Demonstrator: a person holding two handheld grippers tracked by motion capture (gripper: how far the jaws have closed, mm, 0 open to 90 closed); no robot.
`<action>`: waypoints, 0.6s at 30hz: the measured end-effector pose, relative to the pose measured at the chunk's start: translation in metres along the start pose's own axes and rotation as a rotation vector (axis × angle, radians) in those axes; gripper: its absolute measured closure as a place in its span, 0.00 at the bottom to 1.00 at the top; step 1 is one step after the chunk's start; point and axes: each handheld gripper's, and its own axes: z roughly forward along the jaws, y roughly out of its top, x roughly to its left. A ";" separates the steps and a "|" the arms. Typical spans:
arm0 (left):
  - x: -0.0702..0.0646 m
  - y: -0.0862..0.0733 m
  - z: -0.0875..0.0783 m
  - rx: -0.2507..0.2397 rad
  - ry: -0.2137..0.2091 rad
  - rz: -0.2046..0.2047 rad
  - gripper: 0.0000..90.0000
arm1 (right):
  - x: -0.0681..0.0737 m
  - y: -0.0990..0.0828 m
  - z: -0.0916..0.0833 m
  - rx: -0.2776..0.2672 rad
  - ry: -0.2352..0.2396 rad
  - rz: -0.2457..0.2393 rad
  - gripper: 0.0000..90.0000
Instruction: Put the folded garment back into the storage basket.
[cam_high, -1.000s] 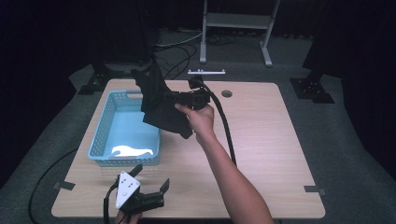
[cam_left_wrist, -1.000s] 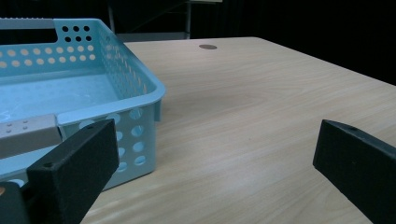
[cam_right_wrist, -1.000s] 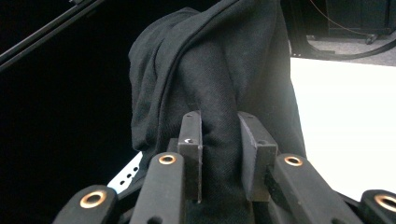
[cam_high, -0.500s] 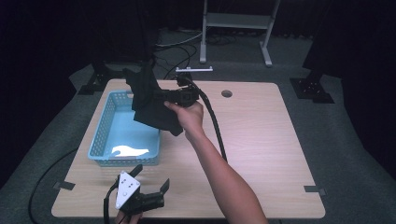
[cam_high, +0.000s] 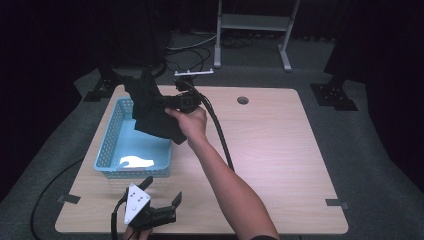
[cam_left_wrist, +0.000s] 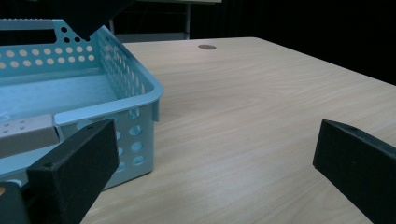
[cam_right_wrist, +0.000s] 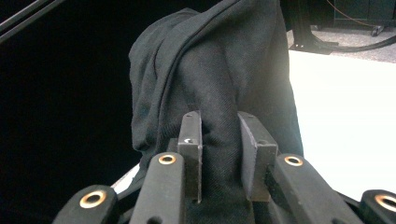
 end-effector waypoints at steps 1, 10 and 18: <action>0.000 0.000 0.000 0.000 0.000 0.000 0.00 | 0.000 0.000 0.001 0.002 0.001 0.004 0.81; 0.000 0.000 0.000 -0.001 -0.004 -0.001 0.00 | 0.005 0.002 0.013 -0.002 -0.015 -0.010 0.81; -0.001 0.000 0.000 -0.001 -0.006 0.003 0.00 | 0.010 0.002 0.026 -0.001 -0.038 -0.033 0.81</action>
